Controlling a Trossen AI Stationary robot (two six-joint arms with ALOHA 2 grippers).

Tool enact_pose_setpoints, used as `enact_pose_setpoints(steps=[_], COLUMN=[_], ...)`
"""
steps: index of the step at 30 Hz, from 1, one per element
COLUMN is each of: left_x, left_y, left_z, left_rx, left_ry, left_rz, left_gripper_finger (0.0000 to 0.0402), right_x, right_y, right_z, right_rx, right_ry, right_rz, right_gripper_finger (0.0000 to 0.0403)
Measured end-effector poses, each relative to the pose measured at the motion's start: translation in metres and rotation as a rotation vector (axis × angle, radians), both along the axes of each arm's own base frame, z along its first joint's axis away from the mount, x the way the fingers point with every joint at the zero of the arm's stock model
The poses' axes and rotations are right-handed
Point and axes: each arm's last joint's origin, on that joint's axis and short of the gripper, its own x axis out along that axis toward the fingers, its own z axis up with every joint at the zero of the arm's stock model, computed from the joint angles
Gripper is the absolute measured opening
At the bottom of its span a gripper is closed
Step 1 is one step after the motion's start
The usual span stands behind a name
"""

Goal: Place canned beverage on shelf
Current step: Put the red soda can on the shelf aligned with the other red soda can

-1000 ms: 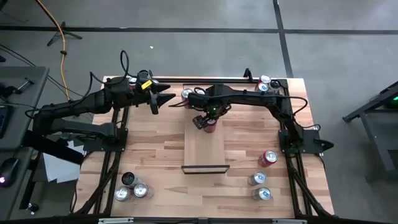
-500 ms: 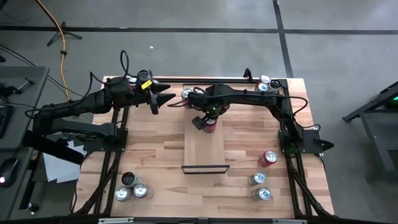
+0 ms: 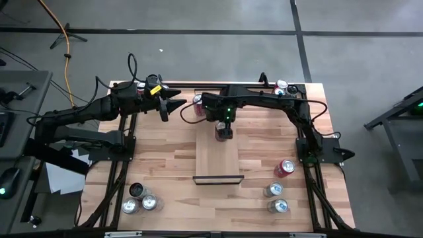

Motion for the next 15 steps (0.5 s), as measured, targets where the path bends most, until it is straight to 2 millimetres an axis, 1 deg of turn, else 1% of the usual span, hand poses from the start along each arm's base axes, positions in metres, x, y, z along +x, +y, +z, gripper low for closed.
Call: enact_pose_setpoints(steps=[4, 11, 15], left_x=[0.0, -0.0001, 0.0], left_y=[0.0, 0.0, 0.0], left_z=[0.0, 0.0, 0.0], left_rx=[0.0, -0.005, -0.024], left_ry=[0.0, -0.002, -0.01], left_rz=[0.0, 0.001, 0.004], left_gripper_finger=[0.0239, 0.0239, 0.0239], right_x=[-0.002, -0.0022, 0.0003], right_y=[-0.0053, -0.0093, -0.0097], right_z=[0.0, 0.0001, 0.0004], right_rx=[-0.007, -0.033, -0.043], right_ry=[0.006, -0.019, -0.044], right_rz=[0.035, 0.236, 0.238], right_gripper_finger=[0.0386, 0.0386, 0.0386])
